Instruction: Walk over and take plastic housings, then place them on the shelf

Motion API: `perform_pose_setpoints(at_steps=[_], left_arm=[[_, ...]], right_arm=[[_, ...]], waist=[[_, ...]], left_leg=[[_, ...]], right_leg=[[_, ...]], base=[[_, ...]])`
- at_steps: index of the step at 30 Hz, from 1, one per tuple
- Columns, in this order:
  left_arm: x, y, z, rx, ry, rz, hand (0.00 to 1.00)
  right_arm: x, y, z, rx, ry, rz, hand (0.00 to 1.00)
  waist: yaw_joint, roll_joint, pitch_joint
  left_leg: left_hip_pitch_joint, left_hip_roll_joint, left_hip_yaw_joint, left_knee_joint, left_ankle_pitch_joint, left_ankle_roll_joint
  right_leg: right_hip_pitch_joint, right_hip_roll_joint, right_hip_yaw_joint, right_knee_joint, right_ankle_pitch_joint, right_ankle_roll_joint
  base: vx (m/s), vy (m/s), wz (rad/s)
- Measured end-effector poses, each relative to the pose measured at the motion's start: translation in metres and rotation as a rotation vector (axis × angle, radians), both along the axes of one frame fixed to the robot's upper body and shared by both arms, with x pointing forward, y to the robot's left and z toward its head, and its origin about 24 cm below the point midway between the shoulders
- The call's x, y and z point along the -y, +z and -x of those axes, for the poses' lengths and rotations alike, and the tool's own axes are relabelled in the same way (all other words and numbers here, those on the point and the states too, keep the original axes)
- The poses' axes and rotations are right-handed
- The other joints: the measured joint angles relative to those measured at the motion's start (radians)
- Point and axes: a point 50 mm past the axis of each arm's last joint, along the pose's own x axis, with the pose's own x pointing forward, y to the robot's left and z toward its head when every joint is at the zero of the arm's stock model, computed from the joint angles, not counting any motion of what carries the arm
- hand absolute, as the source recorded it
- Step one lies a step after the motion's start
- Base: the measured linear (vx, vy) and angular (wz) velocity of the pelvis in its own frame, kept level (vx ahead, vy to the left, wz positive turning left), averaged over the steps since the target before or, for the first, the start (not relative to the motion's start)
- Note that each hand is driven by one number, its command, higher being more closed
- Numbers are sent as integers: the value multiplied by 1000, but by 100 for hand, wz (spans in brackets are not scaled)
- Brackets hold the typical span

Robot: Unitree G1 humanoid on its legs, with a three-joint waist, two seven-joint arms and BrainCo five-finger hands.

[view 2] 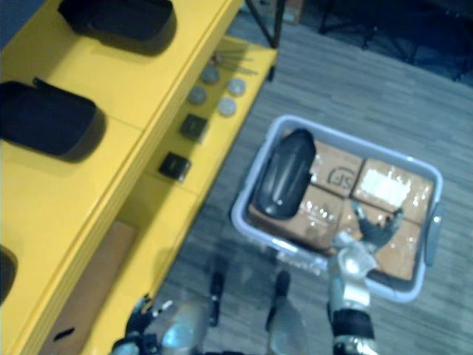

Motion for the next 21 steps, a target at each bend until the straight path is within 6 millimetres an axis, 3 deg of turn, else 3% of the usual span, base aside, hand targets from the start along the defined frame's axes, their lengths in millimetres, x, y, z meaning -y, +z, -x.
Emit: perform_pose_setpoints(at_steps=[6,11,14,21], left_arm=[[4,1,-7,5,-36,4,0],[9,-1,-13,1,-49,34,0],[11,-2,-13,0,-70,33,0],[12,-5,-12,-17,-59,50,0]], right_arm=[[14,19,-23,8,-8,16,0],[22,58,-45,91,16,67,0],[23,74,-52,114,34,103,0],[25,76,-59,73,37,88,0]], waist=[[14,17,9],[20,49,31],[21,54,34],[25,60,37]], left_leg=[[-29,-15,-23,7,5,7],[-50,-31,-24,22,9,13],[-72,-34,-25,33,9,14],[-81,-36,-26,40,9,15]], right_leg=[[-10,-13,-26,-4,9,4],[-23,-27,-28,-4,17,12],[-42,-29,-28,2,18,14],[-49,-32,-29,7,20,13]], base=[[-20,23,12],[-33,42,4],[-39,40,2],[0,0,0]])
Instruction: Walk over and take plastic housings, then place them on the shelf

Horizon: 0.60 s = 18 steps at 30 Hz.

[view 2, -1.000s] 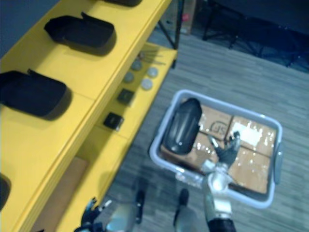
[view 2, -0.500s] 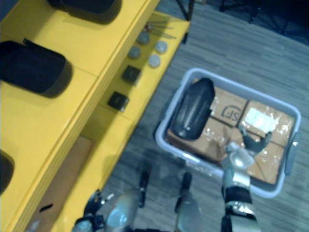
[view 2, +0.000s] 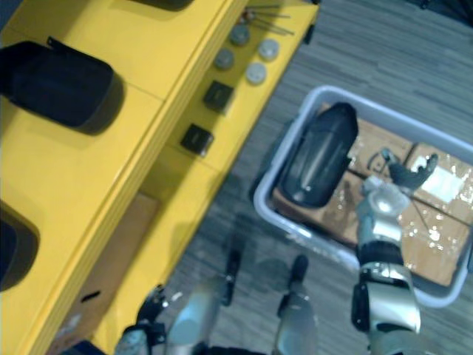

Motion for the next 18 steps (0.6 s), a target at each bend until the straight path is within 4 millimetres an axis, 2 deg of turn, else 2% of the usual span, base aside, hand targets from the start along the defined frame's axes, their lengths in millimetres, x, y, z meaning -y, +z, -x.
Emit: perform_pose_setpoints(at_steps=[9,12,18], left_arm=[[5,-1,1,-3,-20,4,0],[6,-1,0,7,-25,3,0],[7,-2,2,-3,-30,3,0]], right_arm=[[3,-2,-8,-102,90,29,0],[0,-1,-10,-136,134,91,0],[-13,15,-23,-145,234,210,0]], waist=[[4,26,13],[10,30,15],[21,30,15]], left_leg=[[-1,1,-1,-3,7,4],[-3,1,-4,-5,9,3],[-23,-1,-25,-11,21,-2]], right_leg=[[-7,-1,-4,10,-2,-3],[-8,-1,-8,10,-2,-3],[-19,-1,-33,10,-3,-4]], base=[[-12,5,0],[-3,4,2],[-9,6,11]])
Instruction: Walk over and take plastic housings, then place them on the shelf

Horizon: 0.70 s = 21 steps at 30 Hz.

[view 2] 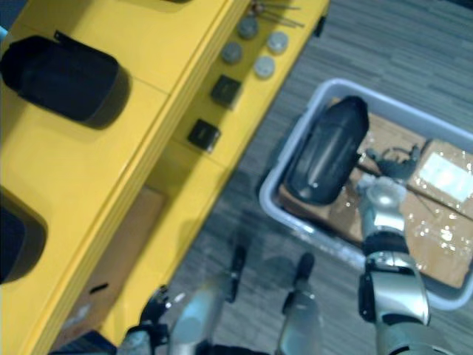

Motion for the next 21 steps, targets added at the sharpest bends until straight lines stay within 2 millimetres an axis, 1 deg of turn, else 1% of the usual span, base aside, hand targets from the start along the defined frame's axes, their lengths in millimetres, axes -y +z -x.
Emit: perform_pose_setpoints(at_steps=[1,4,8,11,13,21], left_arm=[[0,0,1,1,11,8,0],[0,-1,1,5,21,14,0],[0,-1,1,5,17,13,0],[0,-1,1,5,16,13,0],[0,-1,1,4,18,14,0],[1,-1,0,2,12,9,0]], right_arm=[[-5,2,-3,-8,33,22,0],[-11,1,-6,-36,77,47,0],[-12,-3,-6,-73,92,56,0],[-14,-12,-6,-139,95,58,0],[-15,-23,-5,-198,70,39,0],[-14,-27,-2,-226,-14,33,0]], waist=[[1,0,0],[4,0,0],[5,0,0],[5,0,0],[6,0,0],[8,1,-1]], left_leg=[[0,0,-1,-5,4,0],[2,0,-3,-14,11,-1],[6,0,-3,-24,19,-1],[8,2,-6,-28,25,-5],[9,4,-7,-29,28,-7],[26,8,-6,-64,50,-13]], right_leg=[[-1,0,-1,1,0,0],[-3,-2,-3,3,0,0],[-4,-3,-4,7,0,-1],[-5,-4,-9,11,-2,-4],[-5,-4,-12,15,-5,-8],[-6,-4,-14,20,-6,-10]], base=[[0,0,0],[-2,1,1],[0,0,0],[-34,6,3],[-15,4,1],[-4,1,0]])
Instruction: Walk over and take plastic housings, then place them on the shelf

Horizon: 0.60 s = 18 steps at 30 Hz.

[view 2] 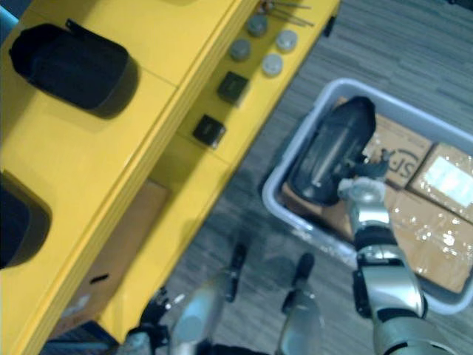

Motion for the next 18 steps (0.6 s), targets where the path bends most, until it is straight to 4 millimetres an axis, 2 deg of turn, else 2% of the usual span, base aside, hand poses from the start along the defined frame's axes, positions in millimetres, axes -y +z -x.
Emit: perform_pose_setpoints(at_steps=[3,4,11,18], left_arm=[[0,0,-1,0,-3,-1,0],[0,0,-1,0,-1,1,0],[0,0,-1,-2,18,18,0],[0,-5,3,-30,18,18,0]], right_arm=[[-1,-1,0,-7,0,-2,0],[-1,-1,0,-10,0,-3,100],[9,-5,2,-91,-19,16,100],[27,-12,7,-269,6,65,100]], waist=[[3,0,0],[3,0,0],[14,-1,-3],[17,1,-33]], left_leg=[[0,1,0,0,0,0],[0,1,0,0,0,0],[2,0,-10,-10,8,-2],[13,2,-28,-53,35,-10]], right_leg=[[0,1,0,0,0,0],[0,1,0,0,0,0],[1,-1,-5,0,0,0],[3,-1,-29,1,-4,-6]], base=[[0,0,0],[0,0,0],[-2,3,2],[-8,-9,9]])
